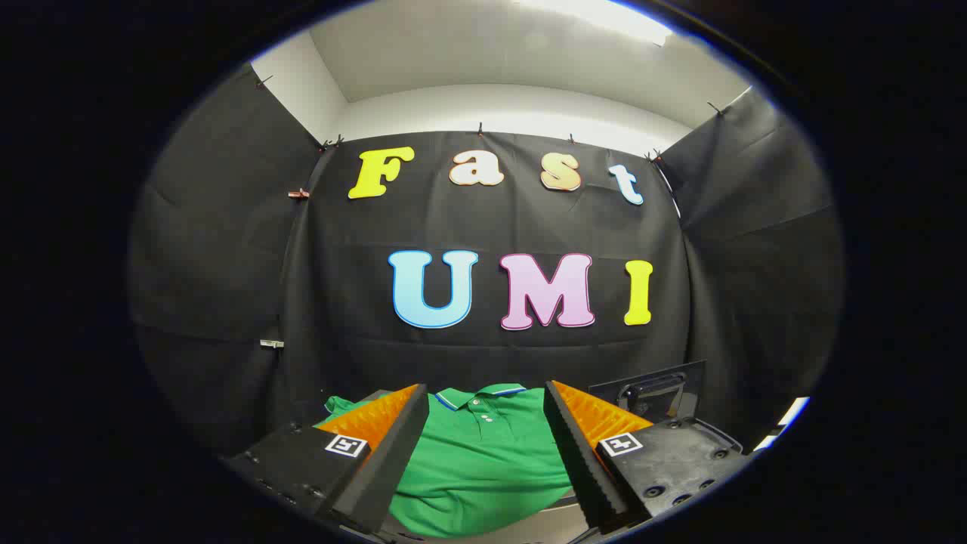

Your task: Put the clothes into the washing machine and then close the washing machine lid.

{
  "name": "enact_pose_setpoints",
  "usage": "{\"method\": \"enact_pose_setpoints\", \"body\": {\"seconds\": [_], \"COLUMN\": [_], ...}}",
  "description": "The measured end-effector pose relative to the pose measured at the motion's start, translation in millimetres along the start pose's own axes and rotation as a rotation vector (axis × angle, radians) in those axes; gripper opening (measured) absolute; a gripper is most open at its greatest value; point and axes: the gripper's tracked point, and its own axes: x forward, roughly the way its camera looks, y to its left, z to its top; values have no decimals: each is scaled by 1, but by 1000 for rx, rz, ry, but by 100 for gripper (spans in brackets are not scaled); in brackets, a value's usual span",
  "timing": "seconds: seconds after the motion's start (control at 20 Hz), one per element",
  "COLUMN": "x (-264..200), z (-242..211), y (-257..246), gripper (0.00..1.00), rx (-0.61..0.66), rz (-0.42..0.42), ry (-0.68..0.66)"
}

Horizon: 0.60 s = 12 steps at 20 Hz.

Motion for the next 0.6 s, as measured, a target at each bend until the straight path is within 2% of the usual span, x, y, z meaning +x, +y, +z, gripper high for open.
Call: {"method": "enact_pose_setpoints", "body": {"seconds": [0.6], "x": [10], "z": [8], "y": [-2], "gripper": [95], "rx": [-36], "rz": [-14], "ry": [-33]}}
